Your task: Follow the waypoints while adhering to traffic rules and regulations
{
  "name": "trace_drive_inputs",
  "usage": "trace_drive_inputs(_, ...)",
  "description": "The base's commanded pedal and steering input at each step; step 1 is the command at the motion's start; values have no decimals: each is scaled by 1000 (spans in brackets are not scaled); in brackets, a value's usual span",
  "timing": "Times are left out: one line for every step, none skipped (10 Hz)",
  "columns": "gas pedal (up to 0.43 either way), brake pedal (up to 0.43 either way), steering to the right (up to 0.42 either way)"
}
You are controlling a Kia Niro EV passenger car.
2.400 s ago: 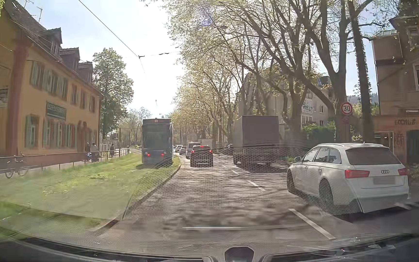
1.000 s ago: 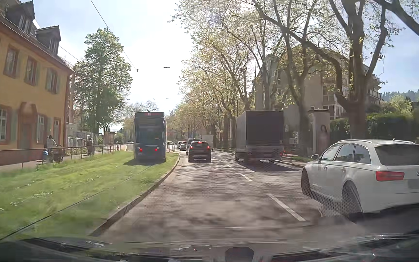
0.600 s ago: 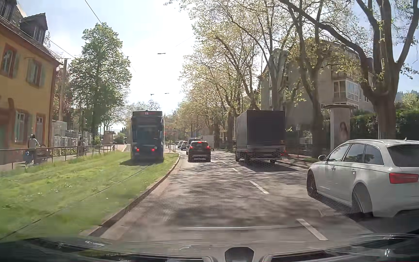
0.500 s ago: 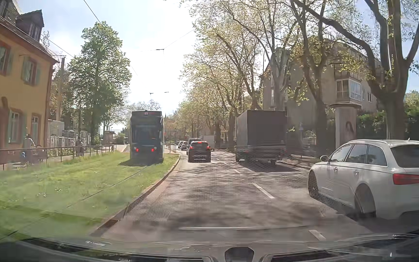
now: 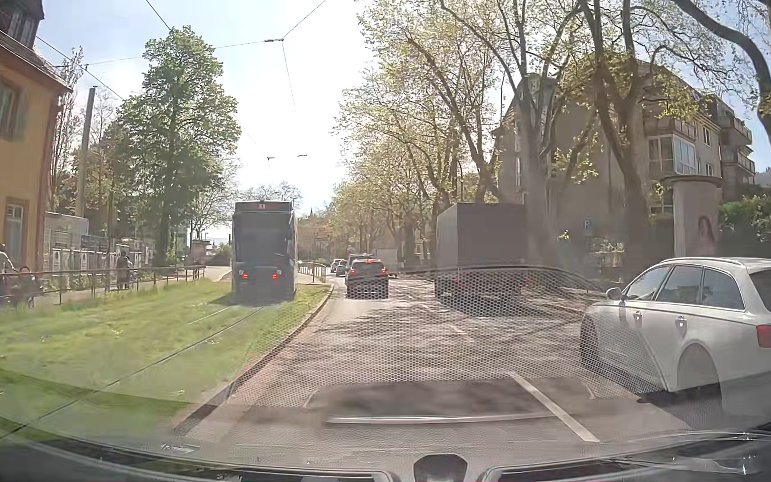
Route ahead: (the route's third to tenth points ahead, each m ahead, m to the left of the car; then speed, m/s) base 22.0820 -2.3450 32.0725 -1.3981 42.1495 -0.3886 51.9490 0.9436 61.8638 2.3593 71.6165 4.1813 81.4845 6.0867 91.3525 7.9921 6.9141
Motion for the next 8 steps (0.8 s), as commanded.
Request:
trace_drive_inputs(28,0,-18)
trace_drive_inputs(28,0,-18)
trace_drive_inputs(28,0,-18)
trace_drive_inputs(28,0,-18)
trace_drive_inputs(28,0,-18)
trace_drive_inputs(28,0,-18)
trace_drive_inputs(28,0,-18)
trace_drive_inputs(28,0,-18)
